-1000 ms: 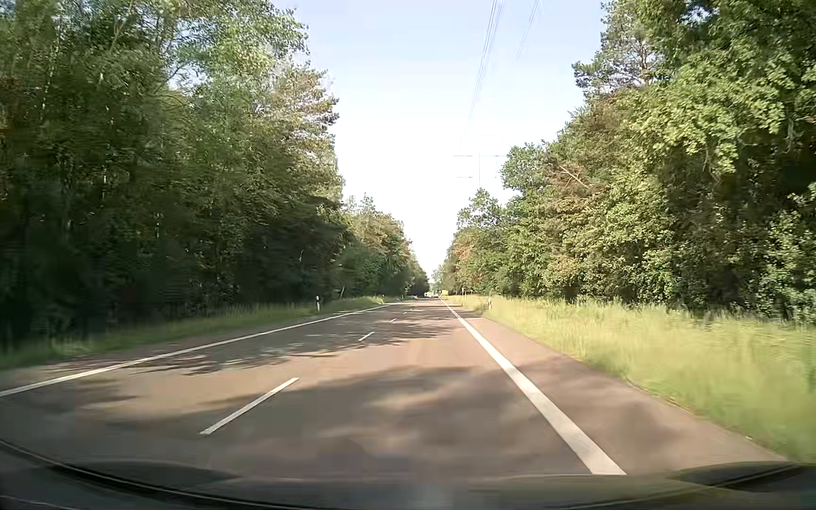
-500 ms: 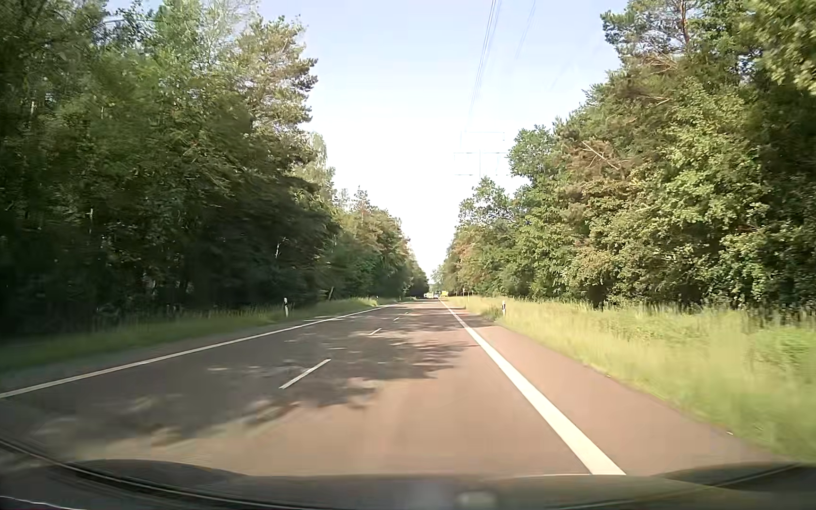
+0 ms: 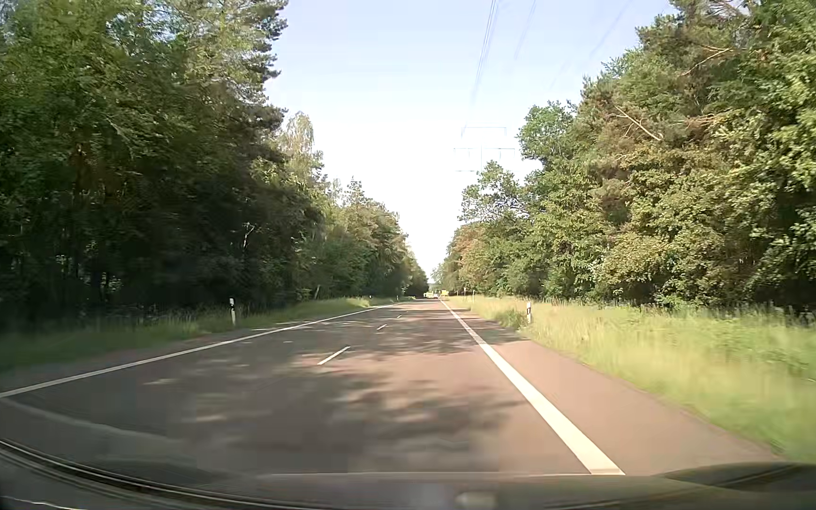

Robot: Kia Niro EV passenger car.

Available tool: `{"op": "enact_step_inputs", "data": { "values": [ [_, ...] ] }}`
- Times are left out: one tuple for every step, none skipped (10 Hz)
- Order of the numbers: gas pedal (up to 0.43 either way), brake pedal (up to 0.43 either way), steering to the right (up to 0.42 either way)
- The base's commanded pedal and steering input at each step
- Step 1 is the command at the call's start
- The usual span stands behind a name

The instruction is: Follow the waypoints while adhering to traffic rules and regulations

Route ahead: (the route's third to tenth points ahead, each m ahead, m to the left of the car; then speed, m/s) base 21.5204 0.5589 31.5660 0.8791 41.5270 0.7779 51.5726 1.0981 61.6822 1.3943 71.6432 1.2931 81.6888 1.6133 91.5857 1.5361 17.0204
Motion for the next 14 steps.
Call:
{"op": "enact_step_inputs", "data": {
  "values": [
    [0.138,0.03,0.0],
    [0.138,0.024,0.0],
    [0.138,0.03,0.0],
    [0.138,0.024,0.0],
    [0.138,0.03,0.0],
    [0.138,0.03,0.0],
    [0.138,0.03,0.0],
    [0.138,0.03,0.0],
    [0.138,0.03,0.0],
    [0.138,0.03,0.0],
    [0.138,0.024,0.0],
    [0.138,0.03,0.0],
    [0.138,0.03,0.0],
    [0.138,0.03,0.0]
  ]
}}
